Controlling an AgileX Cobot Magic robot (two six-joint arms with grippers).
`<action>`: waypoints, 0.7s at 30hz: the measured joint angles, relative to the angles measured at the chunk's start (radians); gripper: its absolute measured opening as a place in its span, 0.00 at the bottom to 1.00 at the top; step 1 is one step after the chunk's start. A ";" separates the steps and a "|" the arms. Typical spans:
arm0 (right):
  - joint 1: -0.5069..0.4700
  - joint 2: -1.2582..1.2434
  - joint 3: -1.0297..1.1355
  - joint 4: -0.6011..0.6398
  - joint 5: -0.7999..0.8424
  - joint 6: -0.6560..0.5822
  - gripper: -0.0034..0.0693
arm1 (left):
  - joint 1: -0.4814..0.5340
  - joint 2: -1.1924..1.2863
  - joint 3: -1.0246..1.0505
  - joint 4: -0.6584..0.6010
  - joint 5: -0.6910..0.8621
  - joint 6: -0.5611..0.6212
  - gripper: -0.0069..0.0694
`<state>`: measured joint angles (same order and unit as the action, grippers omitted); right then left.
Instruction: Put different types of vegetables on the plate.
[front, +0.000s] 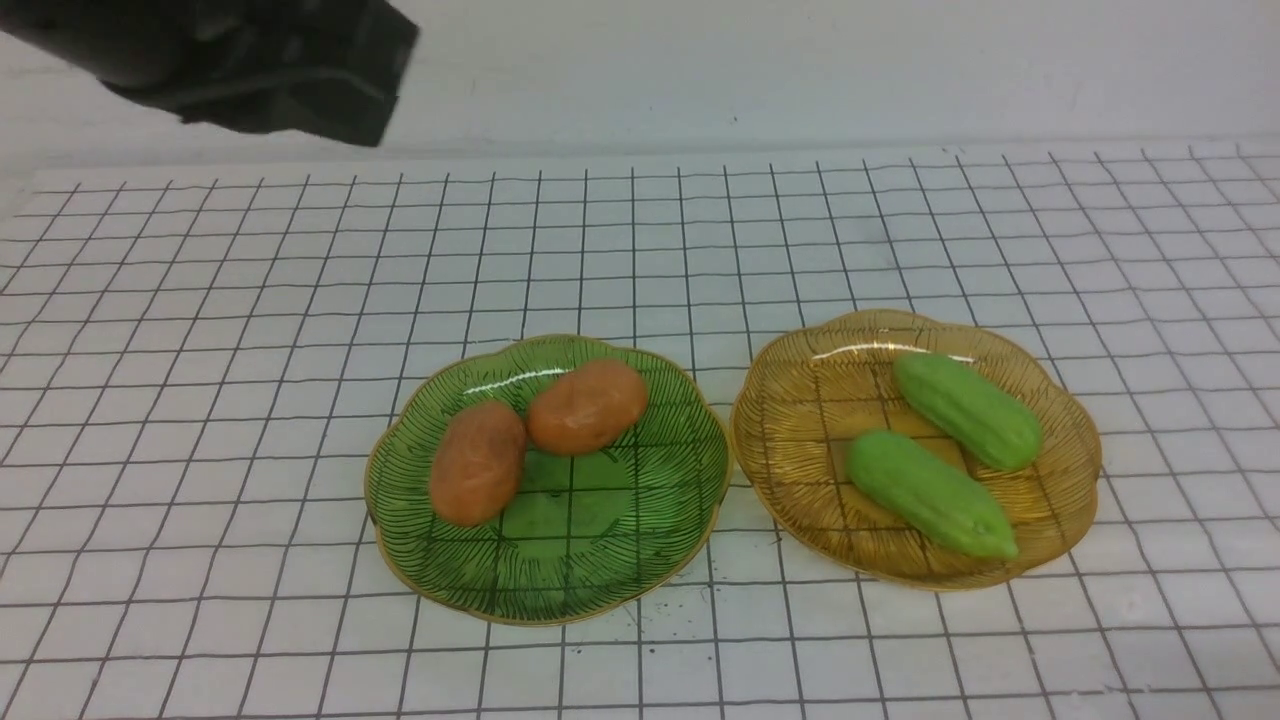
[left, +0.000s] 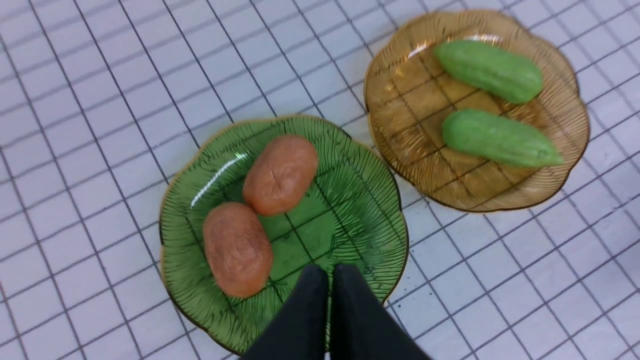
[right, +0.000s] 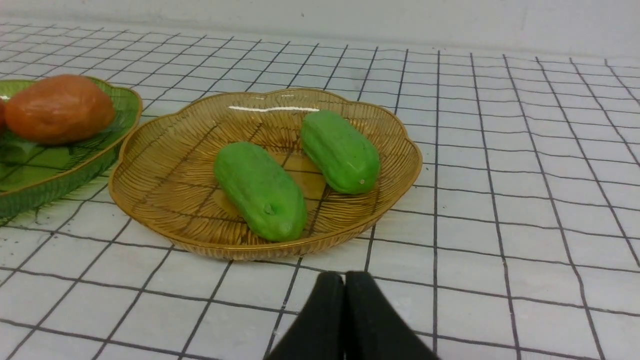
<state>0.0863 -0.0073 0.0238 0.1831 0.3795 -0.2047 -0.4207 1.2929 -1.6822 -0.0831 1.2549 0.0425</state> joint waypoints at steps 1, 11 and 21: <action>-0.017 0.000 0.000 -0.003 0.001 0.000 0.03 | 0.000 -0.053 0.036 -0.001 0.000 -0.001 0.08; -0.066 0.000 0.000 -0.004 0.001 0.000 0.03 | 0.000 -0.478 0.526 0.017 -0.036 -0.004 0.08; -0.070 0.000 0.000 -0.006 0.002 0.001 0.03 | 0.000 -0.876 1.178 -0.015 -0.723 -0.004 0.08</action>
<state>0.0162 -0.0073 0.0239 0.1766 0.3815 -0.2035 -0.4207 0.4165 -0.5041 -0.0984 0.5322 0.0381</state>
